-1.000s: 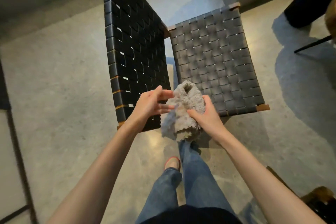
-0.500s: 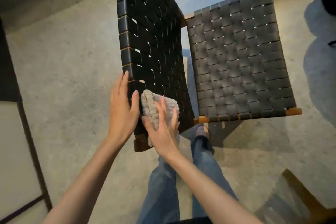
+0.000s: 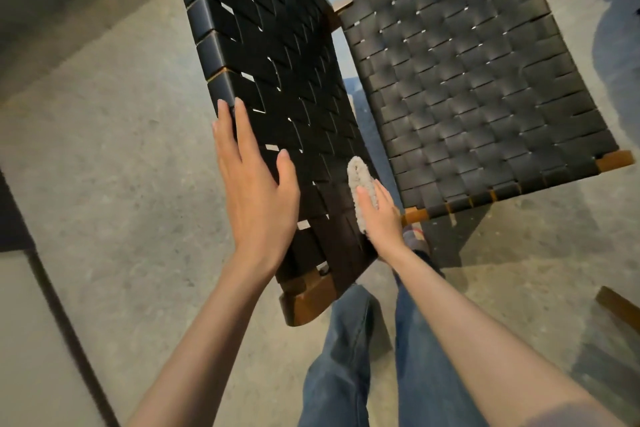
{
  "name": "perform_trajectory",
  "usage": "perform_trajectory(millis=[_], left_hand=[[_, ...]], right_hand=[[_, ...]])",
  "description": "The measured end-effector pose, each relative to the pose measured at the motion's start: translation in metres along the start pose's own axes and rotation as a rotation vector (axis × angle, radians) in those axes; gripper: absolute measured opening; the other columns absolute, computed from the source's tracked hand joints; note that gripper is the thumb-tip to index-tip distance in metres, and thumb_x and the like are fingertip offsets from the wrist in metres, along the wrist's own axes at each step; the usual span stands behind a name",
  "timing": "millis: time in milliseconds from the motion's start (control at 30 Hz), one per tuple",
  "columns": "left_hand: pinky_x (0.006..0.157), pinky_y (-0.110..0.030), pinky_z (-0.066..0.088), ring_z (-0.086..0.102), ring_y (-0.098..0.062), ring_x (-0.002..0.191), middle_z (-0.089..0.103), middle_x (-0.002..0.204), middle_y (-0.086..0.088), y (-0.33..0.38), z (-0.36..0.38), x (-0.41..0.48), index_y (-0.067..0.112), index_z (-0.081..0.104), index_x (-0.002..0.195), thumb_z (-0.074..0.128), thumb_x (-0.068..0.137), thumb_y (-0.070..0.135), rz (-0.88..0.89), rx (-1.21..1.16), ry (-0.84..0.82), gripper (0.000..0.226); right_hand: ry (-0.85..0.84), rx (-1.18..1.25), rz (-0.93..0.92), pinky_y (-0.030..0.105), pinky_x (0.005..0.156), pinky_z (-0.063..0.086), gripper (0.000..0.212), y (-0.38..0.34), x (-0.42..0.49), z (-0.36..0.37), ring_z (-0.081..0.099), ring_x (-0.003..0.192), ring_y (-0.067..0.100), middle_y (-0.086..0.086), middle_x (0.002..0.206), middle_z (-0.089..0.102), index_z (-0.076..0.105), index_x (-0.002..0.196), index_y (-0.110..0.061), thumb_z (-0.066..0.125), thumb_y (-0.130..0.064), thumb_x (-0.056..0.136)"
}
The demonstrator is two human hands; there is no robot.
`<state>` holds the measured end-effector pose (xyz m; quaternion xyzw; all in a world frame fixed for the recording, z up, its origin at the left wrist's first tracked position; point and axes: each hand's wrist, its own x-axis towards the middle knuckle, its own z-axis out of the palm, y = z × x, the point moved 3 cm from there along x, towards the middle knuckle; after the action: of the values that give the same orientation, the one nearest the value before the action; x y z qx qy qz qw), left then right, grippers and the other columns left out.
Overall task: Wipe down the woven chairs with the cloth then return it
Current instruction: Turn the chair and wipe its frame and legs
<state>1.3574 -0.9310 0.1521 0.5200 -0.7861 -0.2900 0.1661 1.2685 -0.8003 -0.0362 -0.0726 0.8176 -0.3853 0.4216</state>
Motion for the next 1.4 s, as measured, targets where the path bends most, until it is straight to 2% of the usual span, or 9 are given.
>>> perform_trajectory(millis=[167, 267, 367, 433, 533, 800, 1033, 1267, 1400], left_hand=[[0.117, -0.021, 0.001, -0.004, -0.009, 0.146, 0.000, 0.160, 0.005, 0.000, 0.001, 0.000, 0.019, 0.008, 0.151, 0.044, 0.099, 0.018, -0.012, 0.021, 0.009, 0.064], [0.119, -0.025, 0.003, -0.002, -0.007, 0.146, 0.003, 0.160, 0.006, 0.000, 0.000, 0.000, 0.020, 0.010, 0.151, 0.039, 0.100, 0.016, -0.031, -0.042, 0.017, 0.059], [0.120, -0.026, 0.004, 0.000, -0.008, 0.146, 0.007, 0.159, 0.005, 0.001, -0.001, 0.000, 0.018, 0.013, 0.151, 0.035, 0.101, 0.014, -0.027, -0.081, 0.033, 0.055], [0.120, -0.026, 0.005, 0.001, -0.008, 0.146, 0.008, 0.159, 0.005, 0.001, -0.001, 0.000, 0.017, 0.015, 0.151, 0.034, 0.101, 0.014, -0.026, -0.075, 0.043, 0.053], [0.119, -0.023, 0.006, 0.003, -0.009, 0.146, 0.010, 0.159, 0.004, 0.001, -0.002, -0.001, 0.016, 0.016, 0.150, 0.033, 0.102, 0.013, -0.017, -0.064, 0.051, 0.051], [0.119, -0.024, 0.009, 0.005, -0.010, 0.146, 0.010, 0.159, 0.002, 0.005, -0.002, -0.006, 0.016, 0.013, 0.151, 0.039, 0.100, 0.016, -0.013, 0.033, 0.059, 0.058], [0.118, -0.025, 0.004, -0.004, -0.018, 0.147, -0.004, 0.160, -0.005, 0.013, 0.008, -0.012, 0.012, 0.003, 0.151, 0.049, 0.096, 0.019, 0.008, 0.435, 0.013, 0.072], [0.117, -0.027, 0.015, 0.003, -0.021, 0.147, 0.000, 0.160, -0.008, 0.016, 0.011, -0.009, 0.014, 0.015, 0.151, 0.051, 0.096, 0.026, 0.019, 0.601, 0.041, 0.068], [0.104, 0.000, 0.005, 0.004, -0.018, 0.147, 0.000, 0.160, -0.006, 0.014, 0.011, -0.009, 0.016, 0.018, 0.151, 0.053, 0.094, 0.027, 0.012, 0.572, 0.044, 0.068]], right_hand=[[0.048, 0.023, 0.130, 0.032, 0.085, 0.042, 0.050, 0.015, 0.016, 0.002, 0.052, 0.107, 0.019, 0.007, 0.131, 0.053, 0.047, 0.135, -0.024, 0.042, -0.053, 0.095], [-0.047, 0.087, 0.085, 0.043, 0.105, 0.038, 0.056, -0.002, -0.005, -0.001, 0.046, 0.125, 0.025, 0.009, 0.141, 0.047, 0.043, 0.140, -0.021, 0.048, -0.051, 0.094], [-0.150, 0.176, -0.012, 0.045, 0.092, 0.051, 0.054, -0.031, -0.046, -0.005, 0.056, 0.110, 0.023, 0.014, 0.130, 0.051, 0.050, 0.134, -0.026, 0.051, -0.056, 0.089], [-0.200, 0.176, -0.116, 0.035, 0.084, 0.052, 0.060, -0.056, -0.079, -0.004, 0.052, 0.106, 0.006, -0.001, 0.126, 0.049, 0.050, 0.131, -0.035, 0.047, -0.070, 0.082], [-0.167, 0.144, -0.316, 0.013, 0.084, 0.031, 0.055, -0.089, -0.116, 0.001, 0.030, 0.115, -0.010, -0.037, 0.127, 0.039, 0.036, 0.134, -0.051, 0.041, -0.068, 0.082], [-0.027, 0.006, -0.488, 0.032, 0.091, 0.039, 0.048, -0.084, -0.093, 0.003, 0.029, 0.121, 0.010, -0.005, 0.143, 0.045, 0.049, 0.137, -0.023, 0.043, -0.042, 0.093], [-0.004, -0.025, -0.296, 0.031, 0.083, 0.037, 0.056, -0.033, -0.017, 0.002, 0.038, 0.122, 0.020, -0.001, 0.139, 0.044, 0.040, 0.141, -0.032, 0.037, -0.054, 0.090], [-0.037, -0.122, -0.016, 0.053, 0.105, 0.034, 0.050, 0.029, 0.065, -0.003, 0.032, 0.131, 0.030, 0.005, 0.147, 0.036, 0.034, 0.145, -0.027, 0.034, -0.049, 0.099], [-0.106, -0.128, 0.136, 0.049, 0.112, 0.023, 0.055, 0.052, 0.092, -0.005, 0.025, 0.138, 0.033, 0.005, 0.152, 0.030, 0.028, 0.148, -0.028, 0.031, -0.053, 0.099]])
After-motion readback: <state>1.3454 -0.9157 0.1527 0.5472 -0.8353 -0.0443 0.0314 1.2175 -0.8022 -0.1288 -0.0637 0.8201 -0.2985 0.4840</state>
